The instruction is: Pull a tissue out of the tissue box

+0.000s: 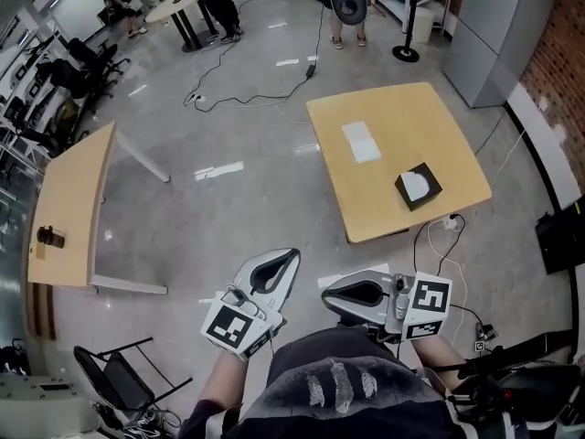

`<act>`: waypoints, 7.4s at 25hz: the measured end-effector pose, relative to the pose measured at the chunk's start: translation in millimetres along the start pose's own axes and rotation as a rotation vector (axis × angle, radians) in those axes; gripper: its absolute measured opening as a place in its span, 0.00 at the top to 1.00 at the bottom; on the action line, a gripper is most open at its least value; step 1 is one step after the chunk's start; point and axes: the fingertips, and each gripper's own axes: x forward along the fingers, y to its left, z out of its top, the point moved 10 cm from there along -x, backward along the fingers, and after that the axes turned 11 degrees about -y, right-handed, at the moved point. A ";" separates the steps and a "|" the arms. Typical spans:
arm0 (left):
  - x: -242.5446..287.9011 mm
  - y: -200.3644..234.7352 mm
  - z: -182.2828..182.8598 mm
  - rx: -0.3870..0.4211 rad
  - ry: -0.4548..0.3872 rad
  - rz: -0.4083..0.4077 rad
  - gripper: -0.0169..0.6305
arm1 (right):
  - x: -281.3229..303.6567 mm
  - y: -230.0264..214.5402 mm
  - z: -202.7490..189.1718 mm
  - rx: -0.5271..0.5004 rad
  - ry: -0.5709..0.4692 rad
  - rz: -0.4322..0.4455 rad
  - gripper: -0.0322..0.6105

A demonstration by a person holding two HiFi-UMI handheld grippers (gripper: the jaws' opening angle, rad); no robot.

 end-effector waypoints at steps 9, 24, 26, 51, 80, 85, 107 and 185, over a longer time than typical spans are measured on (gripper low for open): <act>66.7 -24.7 -3.9 0.014 0.045 -0.030 0.97 | -53.0 -36.4 27.9 0.022 -0.022 -0.006 0.95; 93.8 -32.1 -12.1 0.044 0.071 -0.103 0.97 | -81.4 -31.6 35.8 0.012 -0.084 -0.055 0.95; 88.5 -42.0 -12.4 0.028 0.060 -0.121 0.97 | -89.3 -17.5 30.3 0.020 -0.080 -0.096 0.95; 62.9 167.7 -21.2 -0.082 -0.061 -0.014 0.97 | 81.9 -143.8 44.8 -0.062 0.071 -0.094 0.95; 218.7 134.4 -64.3 -0.146 0.074 -0.377 0.97 | -108.4 -206.2 52.8 -0.389 0.408 -1.000 0.74; 225.5 133.1 -66.2 -0.143 0.096 -0.377 0.97 | -126.0 -230.8 36.5 -0.493 0.625 -1.098 0.65; 252.7 118.0 -75.1 -0.124 0.181 -0.377 0.97 | -175.6 -316.1 -33.1 -0.532 1.015 -1.203 0.78; 193.0 143.6 -61.1 -0.111 0.073 -0.332 0.97 | -137.5 -242.0 67.7 -0.418 0.293 -1.336 0.95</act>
